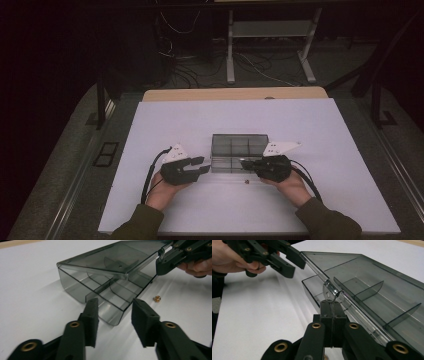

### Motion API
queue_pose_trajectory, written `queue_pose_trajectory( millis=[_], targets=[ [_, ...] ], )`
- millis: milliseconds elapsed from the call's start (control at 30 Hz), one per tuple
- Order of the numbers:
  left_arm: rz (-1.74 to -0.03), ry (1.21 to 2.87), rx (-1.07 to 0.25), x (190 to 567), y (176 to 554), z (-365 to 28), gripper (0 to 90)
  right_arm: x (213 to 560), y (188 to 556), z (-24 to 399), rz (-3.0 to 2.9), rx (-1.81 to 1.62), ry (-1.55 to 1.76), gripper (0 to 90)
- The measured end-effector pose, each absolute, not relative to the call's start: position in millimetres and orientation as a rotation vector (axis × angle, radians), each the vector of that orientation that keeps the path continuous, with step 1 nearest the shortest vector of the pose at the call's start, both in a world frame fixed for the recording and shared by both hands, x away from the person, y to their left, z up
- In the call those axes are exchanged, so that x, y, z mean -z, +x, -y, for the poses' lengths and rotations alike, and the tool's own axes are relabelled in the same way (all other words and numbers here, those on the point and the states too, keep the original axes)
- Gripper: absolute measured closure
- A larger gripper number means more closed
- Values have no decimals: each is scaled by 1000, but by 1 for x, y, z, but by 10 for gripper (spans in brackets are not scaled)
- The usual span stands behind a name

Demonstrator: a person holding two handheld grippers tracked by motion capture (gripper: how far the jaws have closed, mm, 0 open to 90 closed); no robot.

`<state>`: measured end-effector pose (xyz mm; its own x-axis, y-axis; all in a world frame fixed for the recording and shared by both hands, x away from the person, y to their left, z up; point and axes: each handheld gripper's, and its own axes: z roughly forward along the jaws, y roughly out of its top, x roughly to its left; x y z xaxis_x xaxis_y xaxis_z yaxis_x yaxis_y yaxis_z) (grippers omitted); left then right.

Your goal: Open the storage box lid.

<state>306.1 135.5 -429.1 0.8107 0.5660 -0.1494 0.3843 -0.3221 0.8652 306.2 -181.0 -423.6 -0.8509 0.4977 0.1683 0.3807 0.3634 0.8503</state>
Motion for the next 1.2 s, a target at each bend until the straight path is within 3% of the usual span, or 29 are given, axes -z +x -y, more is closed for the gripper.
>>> queue_pose_trajectory(
  millis=[367, 1200],
  targets=[
    [-661, 1941, -193, 427, 321, -123, 886, 422, 306, 182, -2496, -1512, 804, 893],
    [-633, 1959, -178, 430, 318, -121, 885, 416, 288, 213, -2502, -1483, 828, 892]
  ],
)
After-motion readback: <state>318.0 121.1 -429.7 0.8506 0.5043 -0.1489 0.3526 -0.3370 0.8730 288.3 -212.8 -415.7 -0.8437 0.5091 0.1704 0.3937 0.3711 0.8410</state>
